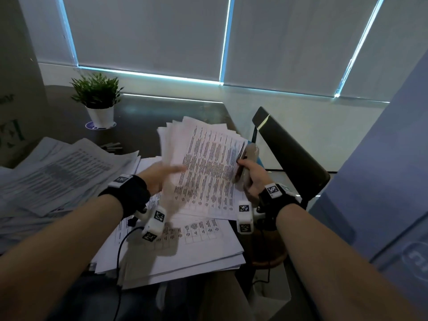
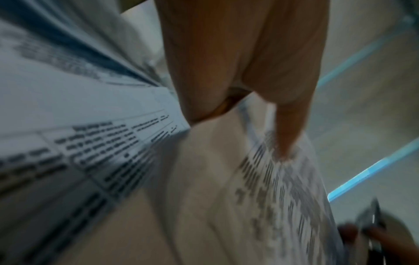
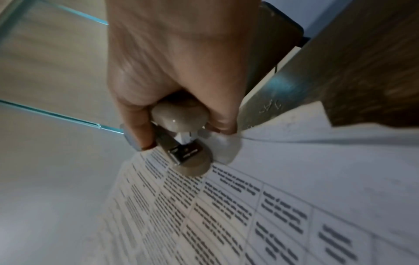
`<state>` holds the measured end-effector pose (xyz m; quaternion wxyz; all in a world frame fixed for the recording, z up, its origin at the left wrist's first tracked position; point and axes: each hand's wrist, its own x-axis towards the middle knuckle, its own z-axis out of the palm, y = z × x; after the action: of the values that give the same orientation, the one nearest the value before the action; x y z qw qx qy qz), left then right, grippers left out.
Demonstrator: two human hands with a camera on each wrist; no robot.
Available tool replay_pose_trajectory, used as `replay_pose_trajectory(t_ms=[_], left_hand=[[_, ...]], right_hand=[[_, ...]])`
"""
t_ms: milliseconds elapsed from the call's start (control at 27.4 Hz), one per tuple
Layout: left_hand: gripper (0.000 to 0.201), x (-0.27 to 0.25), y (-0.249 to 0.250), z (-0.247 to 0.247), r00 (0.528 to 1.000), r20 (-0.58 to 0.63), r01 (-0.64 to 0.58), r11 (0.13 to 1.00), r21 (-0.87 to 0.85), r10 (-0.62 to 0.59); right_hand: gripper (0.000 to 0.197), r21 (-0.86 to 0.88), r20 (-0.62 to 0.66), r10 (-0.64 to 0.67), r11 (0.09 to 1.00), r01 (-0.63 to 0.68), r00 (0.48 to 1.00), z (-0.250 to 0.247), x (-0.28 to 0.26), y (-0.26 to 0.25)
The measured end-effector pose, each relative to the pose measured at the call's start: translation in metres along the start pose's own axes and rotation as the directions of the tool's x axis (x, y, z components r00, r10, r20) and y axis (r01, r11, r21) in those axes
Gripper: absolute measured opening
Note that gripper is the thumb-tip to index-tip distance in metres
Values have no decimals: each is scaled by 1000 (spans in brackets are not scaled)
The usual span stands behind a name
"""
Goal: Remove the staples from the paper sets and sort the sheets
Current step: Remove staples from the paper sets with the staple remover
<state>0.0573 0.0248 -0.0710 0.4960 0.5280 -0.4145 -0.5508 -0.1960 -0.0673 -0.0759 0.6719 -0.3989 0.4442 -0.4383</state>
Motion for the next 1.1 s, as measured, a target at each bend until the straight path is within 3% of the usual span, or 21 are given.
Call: replay_pose_trajectory(t_ms=[73,146,219,292,329,439,585,621,695,768,877,951,1024,1097], left_hand=[[30,1,0,2,999,-42,-22,983,180,30],[26,0,8,-4,972,-191,-112,982,153,140],[25,-2,23,-17,903,-371,-204,977,70,215],[27,-5,38,-31,833,-477,-253,960,121,280],[31,-5,44,-40,801,-508,-242,948,208,316],[46,-5,60,-67,660,-576,-103,817,567,482],[52,-12,70,-91,469,-578,-15,660,751,668],[55,-13,66,-96,443,-546,38,594,804,711],[57,-13,55,-104,484,-472,104,487,867,737],[39,-8,45,-111,586,-406,83,447,891,701],[26,-6,28,-105,808,-322,10,535,845,494],[30,-7,12,-97,931,-215,43,499,866,294],[31,-6,-3,-91,991,-108,66,406,911,82],[44,-3,-12,-86,996,-63,77,284,956,-57]], right_hand=[[21,63,52,-14,998,11,999,8,0,-3],[21,32,131,14,999,-19,991,14,2,-5],[31,-66,227,64,997,-50,972,24,-1,-5],[42,-162,266,64,987,-21,962,43,-3,0],[45,-204,264,46,979,9,963,56,-2,5],[17,-255,193,-34,963,84,981,103,-4,18],[20,-269,224,81,963,-19,971,166,-6,40],[20,-277,260,121,960,-46,958,178,-7,47],[19,-265,348,188,960,-96,918,200,-11,59],[20,-251,385,201,962,-108,901,211,-13,65],[14,-290,365,179,954,-71,914,207,-9,71],[12,-258,308,144,964,-63,941,193,-3,74],[11,-160,213,120,983,-87,970,173,3,74],[13,5,142,131,991,-133,981,146,12,75]])
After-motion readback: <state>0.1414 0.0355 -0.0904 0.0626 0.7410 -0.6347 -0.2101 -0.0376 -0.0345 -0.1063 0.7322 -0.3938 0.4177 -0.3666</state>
